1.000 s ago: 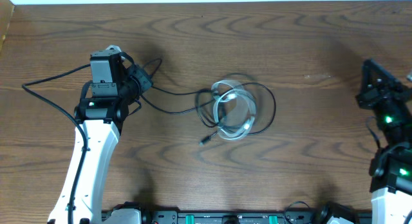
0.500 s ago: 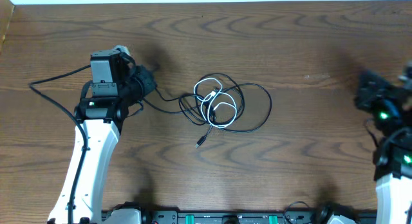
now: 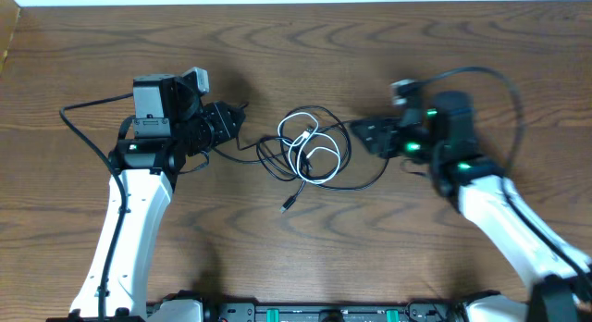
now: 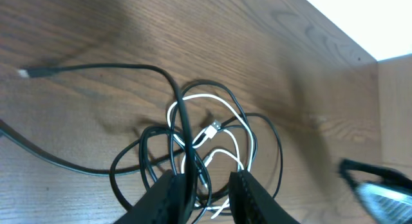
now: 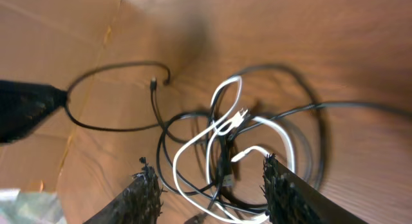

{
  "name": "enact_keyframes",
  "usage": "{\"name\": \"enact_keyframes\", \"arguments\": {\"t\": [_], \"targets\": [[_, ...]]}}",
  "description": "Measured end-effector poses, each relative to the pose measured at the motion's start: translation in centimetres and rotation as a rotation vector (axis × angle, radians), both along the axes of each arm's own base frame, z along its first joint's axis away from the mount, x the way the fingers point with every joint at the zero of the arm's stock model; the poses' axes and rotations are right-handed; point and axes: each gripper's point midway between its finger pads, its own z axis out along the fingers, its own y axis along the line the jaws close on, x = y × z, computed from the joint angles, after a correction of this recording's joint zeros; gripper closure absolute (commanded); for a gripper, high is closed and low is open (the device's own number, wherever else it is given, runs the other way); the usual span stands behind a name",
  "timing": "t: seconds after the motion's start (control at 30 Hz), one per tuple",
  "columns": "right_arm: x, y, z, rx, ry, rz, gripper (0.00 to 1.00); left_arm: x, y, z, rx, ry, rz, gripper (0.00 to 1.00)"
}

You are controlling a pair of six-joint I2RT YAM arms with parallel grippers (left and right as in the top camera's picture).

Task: Untangle cables

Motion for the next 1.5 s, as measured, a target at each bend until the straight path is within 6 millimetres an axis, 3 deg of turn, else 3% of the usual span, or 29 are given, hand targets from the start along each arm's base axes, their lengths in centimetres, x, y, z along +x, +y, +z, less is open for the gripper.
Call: {"name": "enact_keyframes", "arguments": {"t": [0.1, 0.13, 0.17, 0.33, 0.57, 0.8, 0.93, 1.03, 1.33, 1.5], "targets": [[0.4, 2.5, -2.0, 0.022, 0.044, 0.013, 0.51, 0.0, -0.1, 0.0, -0.002, -0.002, -0.008, 0.46], [0.6, 3.2, -2.7, 0.035, 0.058, 0.009, 0.51, -0.1, -0.1, 0.0, -0.002, -0.004, -0.012, 0.24], [0.8, 3.8, -3.1, 0.048, 0.067, 0.007, 0.51, -0.1, -0.2, 0.0, -0.004, -0.003, -0.013, 0.09], [1.7, 5.3, -5.0, 0.121, 0.143, -0.038, 0.52, -0.1, -0.2, 0.0, -0.003, 0.000, -0.015, 0.07], [3.0, 6.0, -6.6, 0.223, 0.237, -0.116, 0.53, -0.1, -0.2, 0.0, -0.003, 0.001, -0.015, 0.07], [2.8, 7.9, -7.5, 0.304, 0.310, -0.131, 0.55, -0.1, -0.2, 0.0, -0.003, 0.000, -0.015, 0.07], [2.8, 8.6, -8.3, 0.312, 0.345, -0.157, 0.70, -0.1, -0.2, 0.0, -0.004, 0.001, -0.015, 0.07], [3.1, 8.8, -8.7, 0.314, 0.364, -0.179, 0.97, -0.1, -0.2, 0.0, -0.003, 0.000, -0.015, 0.06], [5.0, 9.6, -6.0, 0.315, 0.223, -0.132, 0.99, -0.1, -0.2, 0.0, -0.003, 0.000, -0.015, 0.06], [4.0, 7.8, -4.6, 0.179, 0.188, -0.129, 0.99, -0.3, -0.4, 0.0, -0.026, 0.017, -0.007, 0.06]]}}
